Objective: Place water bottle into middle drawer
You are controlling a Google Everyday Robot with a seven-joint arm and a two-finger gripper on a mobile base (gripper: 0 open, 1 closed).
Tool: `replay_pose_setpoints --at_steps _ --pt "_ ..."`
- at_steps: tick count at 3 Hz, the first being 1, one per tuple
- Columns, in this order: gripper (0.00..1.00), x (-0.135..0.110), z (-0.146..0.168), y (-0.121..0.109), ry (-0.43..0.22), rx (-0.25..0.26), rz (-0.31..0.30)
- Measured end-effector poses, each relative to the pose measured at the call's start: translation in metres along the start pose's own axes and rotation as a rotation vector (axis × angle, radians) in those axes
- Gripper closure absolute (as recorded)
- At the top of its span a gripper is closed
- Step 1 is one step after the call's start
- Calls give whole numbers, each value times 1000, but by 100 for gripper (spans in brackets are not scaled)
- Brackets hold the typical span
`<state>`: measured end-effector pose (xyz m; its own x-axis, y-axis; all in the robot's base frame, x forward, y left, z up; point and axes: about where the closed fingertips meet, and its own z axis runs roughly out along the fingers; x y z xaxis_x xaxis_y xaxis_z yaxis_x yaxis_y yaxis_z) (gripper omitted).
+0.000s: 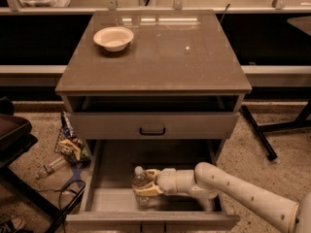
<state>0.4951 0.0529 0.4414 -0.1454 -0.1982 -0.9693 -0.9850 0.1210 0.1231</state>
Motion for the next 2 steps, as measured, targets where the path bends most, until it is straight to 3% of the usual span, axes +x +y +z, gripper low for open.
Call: replay_pose_setpoints --at_steps 1,2 --pt "100 -3 -1 0 0 0 0" --pt "77 -4 -1 1 0 0 0"
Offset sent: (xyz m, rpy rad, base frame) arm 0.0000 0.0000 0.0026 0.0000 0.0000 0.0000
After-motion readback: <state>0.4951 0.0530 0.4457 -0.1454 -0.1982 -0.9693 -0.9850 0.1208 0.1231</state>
